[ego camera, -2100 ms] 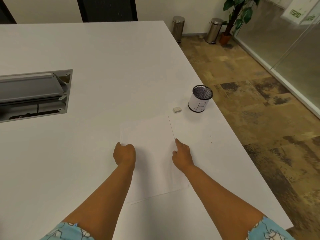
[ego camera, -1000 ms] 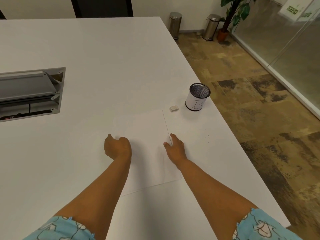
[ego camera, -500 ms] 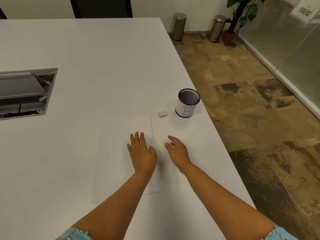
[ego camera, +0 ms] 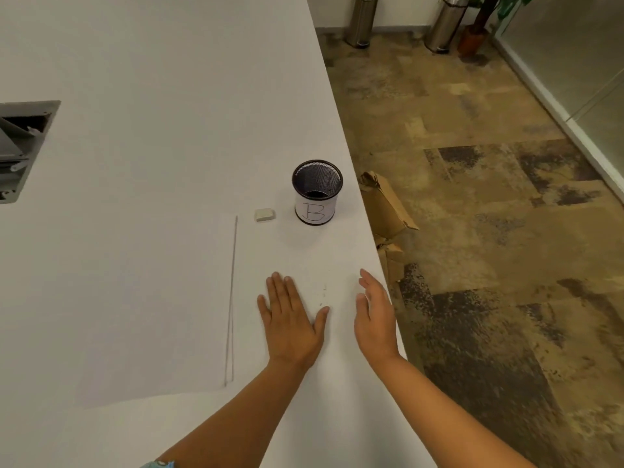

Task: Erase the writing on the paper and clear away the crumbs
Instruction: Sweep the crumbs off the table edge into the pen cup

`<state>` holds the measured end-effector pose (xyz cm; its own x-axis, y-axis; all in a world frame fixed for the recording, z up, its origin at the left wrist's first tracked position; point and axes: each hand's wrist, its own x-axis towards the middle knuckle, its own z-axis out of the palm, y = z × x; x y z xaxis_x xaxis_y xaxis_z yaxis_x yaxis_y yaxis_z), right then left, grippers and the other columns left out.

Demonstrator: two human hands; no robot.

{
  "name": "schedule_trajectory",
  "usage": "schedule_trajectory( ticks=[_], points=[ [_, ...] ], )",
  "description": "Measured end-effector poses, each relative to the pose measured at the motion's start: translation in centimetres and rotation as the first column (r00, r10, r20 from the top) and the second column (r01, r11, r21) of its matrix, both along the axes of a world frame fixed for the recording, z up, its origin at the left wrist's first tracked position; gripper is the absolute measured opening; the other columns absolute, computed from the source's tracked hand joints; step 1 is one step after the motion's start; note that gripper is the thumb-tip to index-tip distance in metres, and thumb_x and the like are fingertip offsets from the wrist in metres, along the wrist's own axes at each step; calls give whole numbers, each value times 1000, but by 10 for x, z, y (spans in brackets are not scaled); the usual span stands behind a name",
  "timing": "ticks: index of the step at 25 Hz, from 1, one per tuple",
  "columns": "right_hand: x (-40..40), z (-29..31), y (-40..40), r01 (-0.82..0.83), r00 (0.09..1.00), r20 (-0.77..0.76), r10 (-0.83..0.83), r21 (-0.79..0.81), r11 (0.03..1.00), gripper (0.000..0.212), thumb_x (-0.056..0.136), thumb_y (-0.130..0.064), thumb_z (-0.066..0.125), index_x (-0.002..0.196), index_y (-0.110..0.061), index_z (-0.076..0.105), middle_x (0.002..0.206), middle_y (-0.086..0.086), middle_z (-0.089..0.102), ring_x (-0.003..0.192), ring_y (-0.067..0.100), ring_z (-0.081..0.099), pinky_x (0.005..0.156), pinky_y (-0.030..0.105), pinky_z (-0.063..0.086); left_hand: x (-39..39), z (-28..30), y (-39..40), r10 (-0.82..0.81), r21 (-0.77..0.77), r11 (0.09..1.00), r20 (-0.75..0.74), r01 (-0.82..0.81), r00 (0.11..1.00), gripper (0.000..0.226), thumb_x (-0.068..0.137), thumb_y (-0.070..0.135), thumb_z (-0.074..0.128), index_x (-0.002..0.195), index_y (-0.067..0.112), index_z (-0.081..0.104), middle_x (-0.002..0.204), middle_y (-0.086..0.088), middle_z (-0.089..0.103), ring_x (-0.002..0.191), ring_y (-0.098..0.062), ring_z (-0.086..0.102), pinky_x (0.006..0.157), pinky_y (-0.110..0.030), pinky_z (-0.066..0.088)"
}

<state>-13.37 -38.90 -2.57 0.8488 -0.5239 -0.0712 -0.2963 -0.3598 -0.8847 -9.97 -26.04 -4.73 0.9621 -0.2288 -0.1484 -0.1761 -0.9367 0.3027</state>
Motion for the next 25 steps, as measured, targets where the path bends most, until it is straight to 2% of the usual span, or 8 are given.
schedule_trajectory(
  ticks=[3,7,10,11,13,16,20,25],
  points=[
    [17,-4,-15,31,998,44,-36,108,994,37,95,-4,36,130,-14,42,129,6,50,117,9,44,95,14,33,9,-1,-35,-43,33,999,-1,43,999,88,76,69,-16,141,10,-22,151,-10,-23,137,-24,-26,110,-40,-19],
    [32,-10,-34,194,977,65,-203,124,973,36,94,-5,38,130,-8,42,132,11,46,122,18,41,102,33,35,23,-1,-65,-206,34,978,4,206,979,78,85,62,-1,141,12,-20,153,-9,-20,139,-21,-23,113,-40,-16],
    [38,-14,-47,312,948,-50,-315,345,885,36,96,-12,37,132,-11,39,135,10,45,124,22,42,103,37,36,38,7,-73,-433,-170,886,26,431,901,69,90,54,13,143,19,-14,152,0,-18,141,-15,-15,115,-34,-9],
    [40,-14,-50,331,938,-70,-338,465,821,36,97,-13,36,132,-12,39,134,10,47,122,22,44,103,38,37,42,11,-70,-431,-280,860,50,427,901,67,92,50,21,143,20,-10,153,2,-14,142,-12,-12,116,-31,-6],
    [42,-13,-54,350,922,-96,-375,618,704,33,97,-14,35,129,-13,42,130,9,50,118,22,49,102,40,40,44,14,-52,-276,-393,872,97,291,956,67,94,44,29,144,17,-4,154,1,-7,142,-11,-9,116,-28,-5],
    [41,-14,-58,360,912,-116,-393,686,632,24,97,-16,36,117,-21,48,123,7,54,110,18,53,96,36,43,22,8,-19,-94,-254,961,76,110,993,75,90,58,15,145,13,-8,155,-2,-11,142,-14,-13,115,-31,-8],
    [39,-15,-60,359,910,-128,-394,719,595,21,97,-17,37,113,-24,49,119,3,56,106,14,54,86,29,44,-11,0,-17,-95,19,995,11,95,995,88,83,70,2,145,8,-8,154,-9,-12,142,-23,-14,114,-38,-12],
    [37,-12,-64,343,909,-131,-397,776,529,30,98,-19,35,126,-15,44,119,5,56,103,13,56,72,19,46,18,-4,-73,-87,31,996,16,86,996,89,78,72,-8,141,11,-22,151,-10,-23,138,-22,-25,112,-38,-18]
  ],
)
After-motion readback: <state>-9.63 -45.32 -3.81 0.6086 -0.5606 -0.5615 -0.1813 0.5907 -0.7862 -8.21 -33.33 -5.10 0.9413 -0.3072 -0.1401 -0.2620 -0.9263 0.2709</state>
